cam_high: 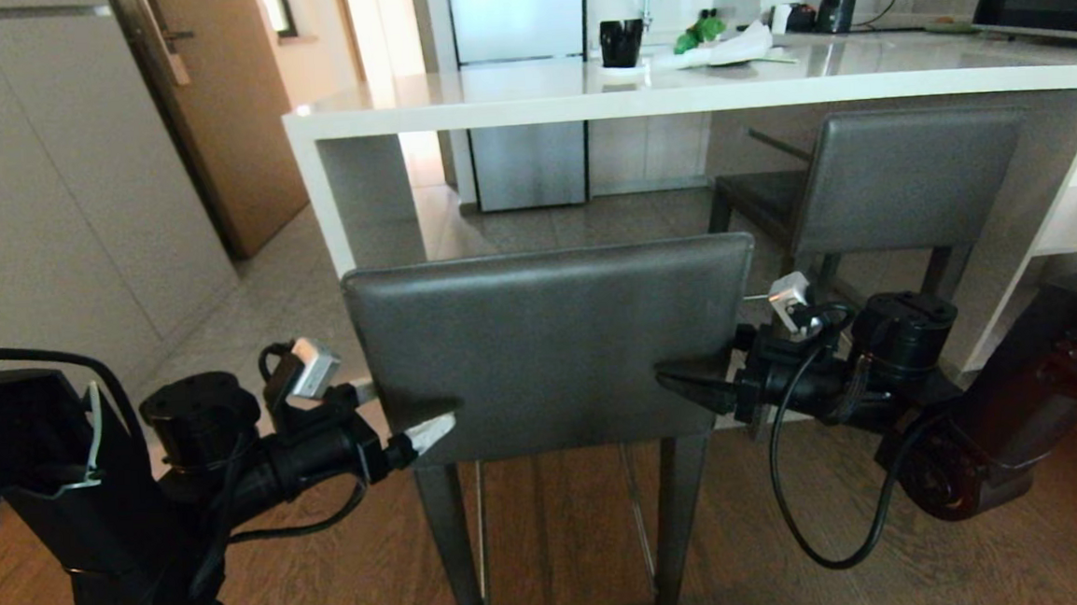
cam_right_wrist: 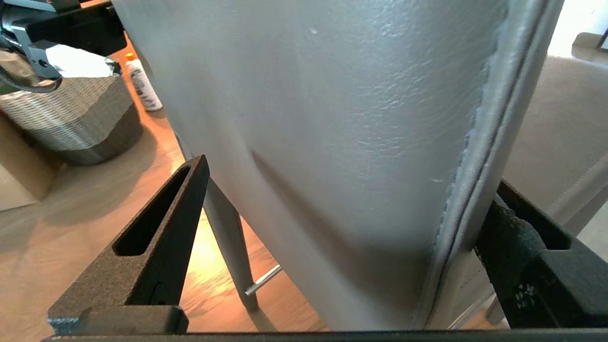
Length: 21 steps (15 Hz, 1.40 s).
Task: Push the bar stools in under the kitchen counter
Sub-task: Pull the gray chair out from under the dining table
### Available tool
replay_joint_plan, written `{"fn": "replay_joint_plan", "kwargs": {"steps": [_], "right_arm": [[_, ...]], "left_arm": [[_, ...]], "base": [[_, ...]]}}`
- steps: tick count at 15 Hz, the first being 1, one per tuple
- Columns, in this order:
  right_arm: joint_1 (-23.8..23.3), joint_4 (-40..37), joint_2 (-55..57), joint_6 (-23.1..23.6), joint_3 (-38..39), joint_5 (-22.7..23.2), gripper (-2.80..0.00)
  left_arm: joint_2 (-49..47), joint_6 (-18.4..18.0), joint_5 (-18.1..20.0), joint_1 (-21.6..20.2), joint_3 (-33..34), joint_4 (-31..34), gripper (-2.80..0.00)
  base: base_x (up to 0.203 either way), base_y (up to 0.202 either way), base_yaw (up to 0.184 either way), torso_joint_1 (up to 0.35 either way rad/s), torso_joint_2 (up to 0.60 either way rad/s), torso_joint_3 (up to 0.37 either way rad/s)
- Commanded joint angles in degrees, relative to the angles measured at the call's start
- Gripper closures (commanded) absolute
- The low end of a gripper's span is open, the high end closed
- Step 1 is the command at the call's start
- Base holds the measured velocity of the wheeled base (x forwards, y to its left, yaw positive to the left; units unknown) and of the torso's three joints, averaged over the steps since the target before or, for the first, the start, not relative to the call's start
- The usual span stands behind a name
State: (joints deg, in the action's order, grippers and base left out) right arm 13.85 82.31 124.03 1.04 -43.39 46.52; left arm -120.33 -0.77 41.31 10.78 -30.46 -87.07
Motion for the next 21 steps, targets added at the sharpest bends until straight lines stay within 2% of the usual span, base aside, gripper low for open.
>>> {"fn": "replay_joint_plan", "kwargs": {"steps": [1,4,14,16,21], "right_arm": [[0.04,0.48,0.16,0.02,-0.03,0.33,-2.80],[-0.22,0.92,0.16,0.02,0.06,0.33,-2.80],[-0.76,3.56,2.01,0.00,1.64,0.24,-2.80],[-2.82,3.64,1.85,-0.06,1.60,0.26,-2.80],[-12.91,3.74,0.84,-0.59,3.06,1.22,-2.80]], "left_arm": [[-0.16,-0.02,0.17,-0.05,-0.13,-0.60,-2.80],[-0.08,0.04,-0.88,0.03,-0.18,-0.60,-2.80],[-0.34,0.07,-1.06,-0.86,-0.64,-0.60,-2.80],[-0.33,-0.01,-1.04,-3.07,0.05,-0.60,-2.80],[0.33,0.17,0.04,-14.11,2.92,-0.60,-2.80]], "base": [[-0.191,0.000,0.001,-0.003,0.00,0.000],[-0.129,0.000,-0.014,0.000,0.00,0.003],[0.000,0.000,0.000,0.000,0.00,0.000],[0.000,0.000,0.000,0.000,0.00,0.000],[0.000,0.000,0.000,0.000,0.00,0.000]]}}
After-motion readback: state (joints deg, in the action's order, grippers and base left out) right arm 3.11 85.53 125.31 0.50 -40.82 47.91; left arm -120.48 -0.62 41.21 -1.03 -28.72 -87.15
